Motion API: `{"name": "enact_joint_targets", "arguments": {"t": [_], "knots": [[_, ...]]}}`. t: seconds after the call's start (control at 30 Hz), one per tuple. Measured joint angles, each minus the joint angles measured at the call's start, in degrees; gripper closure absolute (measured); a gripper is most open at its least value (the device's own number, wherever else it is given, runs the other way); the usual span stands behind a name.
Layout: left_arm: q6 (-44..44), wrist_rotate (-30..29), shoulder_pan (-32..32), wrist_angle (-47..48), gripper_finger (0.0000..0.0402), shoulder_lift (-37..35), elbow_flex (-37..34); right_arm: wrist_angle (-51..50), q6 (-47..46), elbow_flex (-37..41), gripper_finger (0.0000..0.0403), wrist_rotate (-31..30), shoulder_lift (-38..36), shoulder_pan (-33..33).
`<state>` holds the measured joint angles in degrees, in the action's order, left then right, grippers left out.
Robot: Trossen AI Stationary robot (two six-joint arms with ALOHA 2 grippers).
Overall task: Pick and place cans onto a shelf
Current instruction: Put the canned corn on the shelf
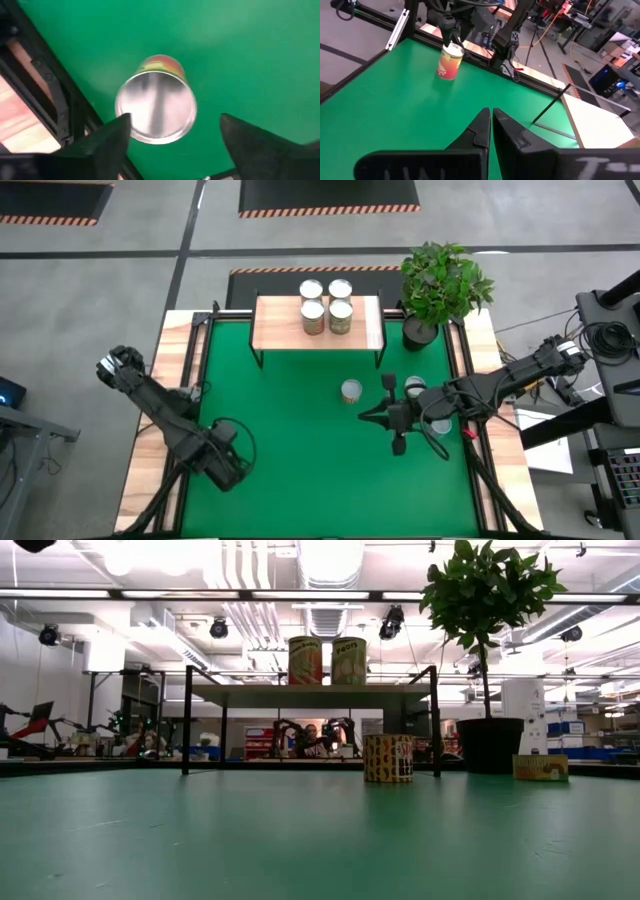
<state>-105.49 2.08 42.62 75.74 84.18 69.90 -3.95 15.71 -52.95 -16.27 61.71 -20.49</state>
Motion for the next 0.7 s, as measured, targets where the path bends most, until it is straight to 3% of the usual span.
{"name": "enact_joint_targets", "arguments": {"t": [0.13, 0.23, 0.7], "knots": [[-1.24, 0.01, 1.27, 0.82, 0.0049, 0.0, -1.09, -0.23, -1.19, 0.0, 0.0394, 0.02, 0.0, -0.02], [-1.56, -0.03, 1.5, 0.58, 0.0024, 0.0, -2.43, -0.68, -1.87, 0.0, 0.0394, 0.0, 0.02, -0.02], [-0.27, 1.47, 1.58, -5.97, 0.0031, -0.11, -8.55, -1.7, -2.71, 0.04, 0.0394, -0.02, 0.04, -0.02]]}}
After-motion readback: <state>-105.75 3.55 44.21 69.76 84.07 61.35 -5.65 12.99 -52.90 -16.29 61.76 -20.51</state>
